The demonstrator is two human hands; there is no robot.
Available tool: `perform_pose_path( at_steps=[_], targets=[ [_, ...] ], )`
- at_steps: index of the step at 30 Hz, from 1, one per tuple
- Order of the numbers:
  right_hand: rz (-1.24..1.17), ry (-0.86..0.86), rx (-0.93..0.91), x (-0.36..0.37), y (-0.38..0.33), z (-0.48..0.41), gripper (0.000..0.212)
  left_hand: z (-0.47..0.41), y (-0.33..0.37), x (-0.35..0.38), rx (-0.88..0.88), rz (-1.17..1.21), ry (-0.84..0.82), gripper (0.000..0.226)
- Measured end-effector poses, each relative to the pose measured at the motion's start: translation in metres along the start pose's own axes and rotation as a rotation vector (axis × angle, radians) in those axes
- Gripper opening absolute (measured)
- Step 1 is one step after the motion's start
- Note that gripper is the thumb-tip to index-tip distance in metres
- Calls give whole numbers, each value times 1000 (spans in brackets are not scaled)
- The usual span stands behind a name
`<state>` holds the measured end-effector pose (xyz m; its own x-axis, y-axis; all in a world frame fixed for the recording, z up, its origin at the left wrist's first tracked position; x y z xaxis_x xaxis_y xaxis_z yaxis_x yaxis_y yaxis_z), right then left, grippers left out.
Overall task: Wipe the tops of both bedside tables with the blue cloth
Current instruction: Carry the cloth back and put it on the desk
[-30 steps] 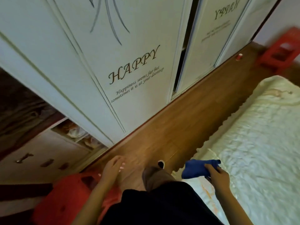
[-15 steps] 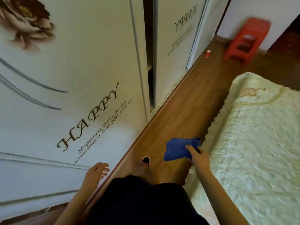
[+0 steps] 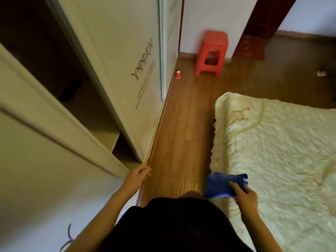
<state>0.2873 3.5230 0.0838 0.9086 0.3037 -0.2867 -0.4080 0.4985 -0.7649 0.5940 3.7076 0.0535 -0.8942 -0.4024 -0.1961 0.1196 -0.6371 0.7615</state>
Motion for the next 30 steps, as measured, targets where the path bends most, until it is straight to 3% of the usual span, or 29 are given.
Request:
perform_pose_path(
  at_steps=[6, 10, 14, 24, 30],
  targets=[
    [-111, 162, 93, -5, -50, -89, 13, -120, 96, 0, 35, -70, -88, 20],
    [-131, 164, 96, 8, -95, -173, 13, -195, 135, 2, 2, -72, -59, 22],
    [-126, 105, 94, 25, -165, -257, 22, -244, 179, 1, -43, -60, 21, 22],
    [8, -171, -68, 94, -353, -416, 19, -365, 274, -25, -134, -91, 176, 20],
    [-26, -151, -24, 130, -426, -516, 17, -490, 337, -50, -187, -14, 192, 19]
  ],
)
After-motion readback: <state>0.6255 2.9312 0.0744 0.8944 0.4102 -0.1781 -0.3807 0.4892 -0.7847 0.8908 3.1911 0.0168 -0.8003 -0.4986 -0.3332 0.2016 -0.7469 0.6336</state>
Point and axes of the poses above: each hand's wrist, its own z-axis away from the middle knuckle, its own x-axis out of the palm, y = z × x, the point moved 1 cm from there along -z, towards the middle knuckle, and after that the axes turned 6 degrees about -y, right-handed, at the moved point
